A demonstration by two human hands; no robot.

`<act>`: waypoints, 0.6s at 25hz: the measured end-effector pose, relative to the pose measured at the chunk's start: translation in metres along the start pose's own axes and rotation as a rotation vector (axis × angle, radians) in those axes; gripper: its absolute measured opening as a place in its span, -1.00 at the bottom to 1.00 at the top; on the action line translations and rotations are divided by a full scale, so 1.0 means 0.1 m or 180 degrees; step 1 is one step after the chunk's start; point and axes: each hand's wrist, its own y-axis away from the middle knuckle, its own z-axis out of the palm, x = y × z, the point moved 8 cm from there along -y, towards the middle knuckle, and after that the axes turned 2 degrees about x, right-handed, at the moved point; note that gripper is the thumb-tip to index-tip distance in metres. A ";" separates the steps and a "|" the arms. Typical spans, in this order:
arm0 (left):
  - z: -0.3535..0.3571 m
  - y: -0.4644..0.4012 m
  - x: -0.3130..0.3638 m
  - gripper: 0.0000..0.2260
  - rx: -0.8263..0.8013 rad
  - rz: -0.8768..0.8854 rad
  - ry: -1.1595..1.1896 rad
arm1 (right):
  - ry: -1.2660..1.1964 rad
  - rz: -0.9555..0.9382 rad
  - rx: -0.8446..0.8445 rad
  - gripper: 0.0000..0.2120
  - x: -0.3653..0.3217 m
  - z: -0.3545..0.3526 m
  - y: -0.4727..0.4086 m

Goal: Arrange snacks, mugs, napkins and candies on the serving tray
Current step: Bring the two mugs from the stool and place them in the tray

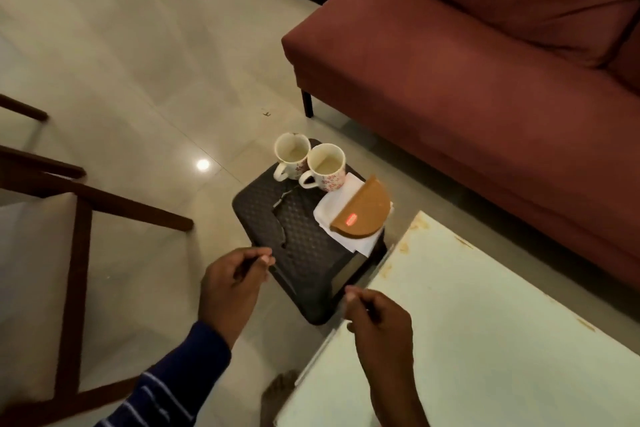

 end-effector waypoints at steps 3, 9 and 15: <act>0.03 -0.51 -0.01 -0.86 -0.0114 -0.0097 0.0022 | 0.0101 -0.0198 -0.0038 -0.82 -0.41 0.53 -0.37; 0.49 -1.33 -0.15 -0.64 -0.0184 -0.0277 -0.0324 | 0.0254 -0.0340 0.0316 -0.93 -0.87 0.90 -1.45; 0.90 -1.63 -0.23 -0.62 -0.0540 -0.0032 -0.0761 | 0.0508 -0.0093 0.0365 -0.51 -0.86 0.99 -2.02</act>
